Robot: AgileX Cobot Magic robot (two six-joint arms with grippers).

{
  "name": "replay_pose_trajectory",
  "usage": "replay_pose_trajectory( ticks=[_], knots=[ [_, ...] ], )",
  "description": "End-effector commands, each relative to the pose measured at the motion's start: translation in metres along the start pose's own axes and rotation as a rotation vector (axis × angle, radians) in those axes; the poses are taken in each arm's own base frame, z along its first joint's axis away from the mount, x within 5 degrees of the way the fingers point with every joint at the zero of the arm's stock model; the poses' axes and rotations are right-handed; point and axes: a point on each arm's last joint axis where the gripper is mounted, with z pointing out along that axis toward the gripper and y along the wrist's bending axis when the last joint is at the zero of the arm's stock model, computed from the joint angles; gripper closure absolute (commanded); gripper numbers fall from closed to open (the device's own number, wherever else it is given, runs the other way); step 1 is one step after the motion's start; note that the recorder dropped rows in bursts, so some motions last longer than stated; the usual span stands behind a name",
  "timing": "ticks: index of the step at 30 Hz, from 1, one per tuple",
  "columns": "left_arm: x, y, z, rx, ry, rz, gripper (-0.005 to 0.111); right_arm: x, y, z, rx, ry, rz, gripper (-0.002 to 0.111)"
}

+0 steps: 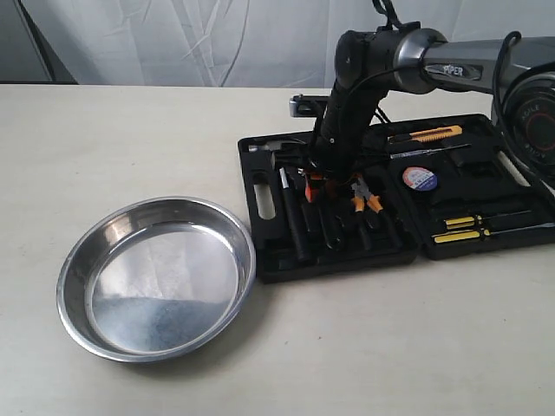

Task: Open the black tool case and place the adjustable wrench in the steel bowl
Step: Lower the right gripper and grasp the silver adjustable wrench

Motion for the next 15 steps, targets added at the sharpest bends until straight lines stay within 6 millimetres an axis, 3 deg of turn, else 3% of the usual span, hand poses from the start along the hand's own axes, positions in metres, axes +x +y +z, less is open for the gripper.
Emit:
replay_pose_trajectory(
  ticks=[1, 8, 15],
  knots=[
    [0.0, 0.0, 0.0, 0.006, -0.005, -0.001, 0.107, -0.002, 0.006, -0.038, 0.012, -0.098, -0.083, 0.108],
    [0.0, 0.0, 0.0, 0.006, -0.005, -0.001, 0.107, -0.003, 0.012, -0.069, 0.001, -0.193, -0.097, 0.108],
    [0.0, 0.0, 0.0, 0.006, -0.005, -0.001, 0.107, 0.001, 0.016, -0.076, -0.028, -0.181, -0.112, 0.108]
  ],
)
